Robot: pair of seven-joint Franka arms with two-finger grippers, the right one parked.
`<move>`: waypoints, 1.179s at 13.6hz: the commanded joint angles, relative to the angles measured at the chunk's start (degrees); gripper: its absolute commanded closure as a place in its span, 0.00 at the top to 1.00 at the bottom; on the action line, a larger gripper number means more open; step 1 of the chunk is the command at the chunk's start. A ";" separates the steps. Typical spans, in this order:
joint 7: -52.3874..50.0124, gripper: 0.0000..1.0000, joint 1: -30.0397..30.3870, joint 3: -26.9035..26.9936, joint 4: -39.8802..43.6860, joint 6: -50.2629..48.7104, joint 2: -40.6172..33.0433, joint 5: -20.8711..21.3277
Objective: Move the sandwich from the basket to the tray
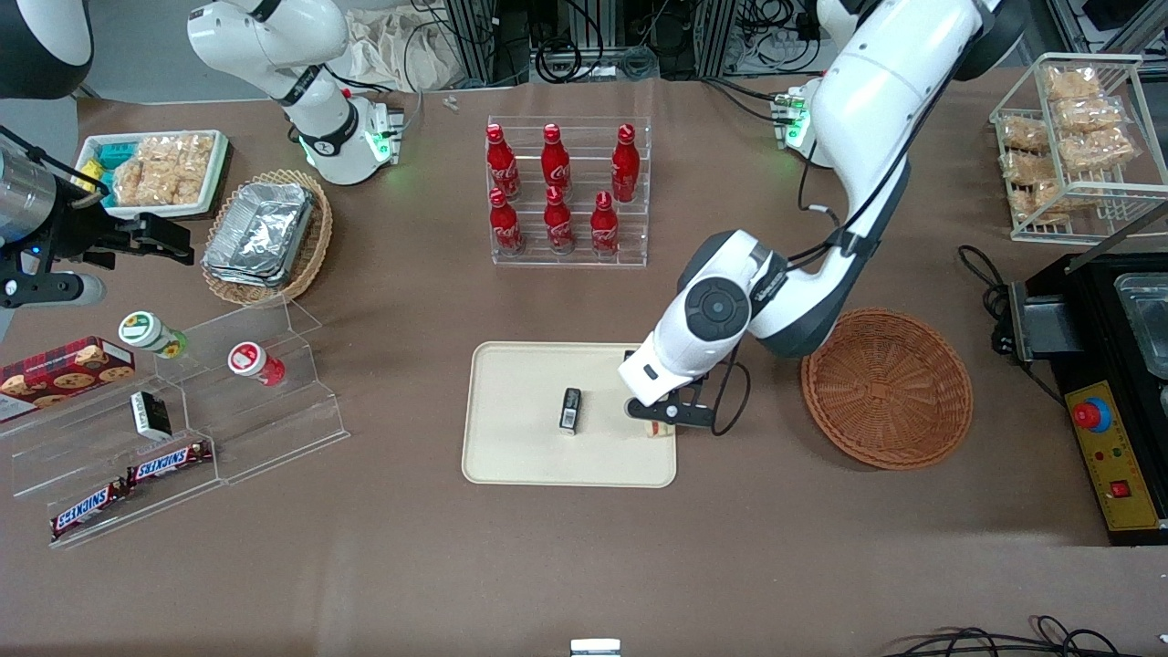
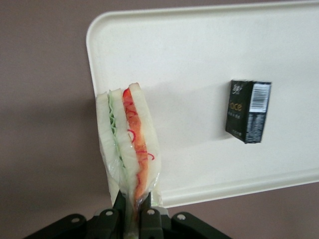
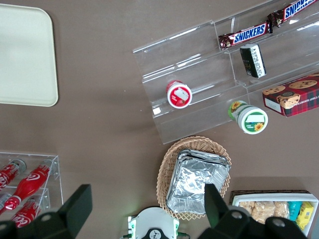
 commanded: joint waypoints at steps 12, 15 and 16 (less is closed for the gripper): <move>-1.06 0.40 -1.15 0.43 2.03 1.41 3.55 0.30; -5.18 0.99 -1.24 0.34 2.03 1.15 3.38 0.39; -5.36 1.00 -1.15 0.34 2.03 0.63 3.12 0.30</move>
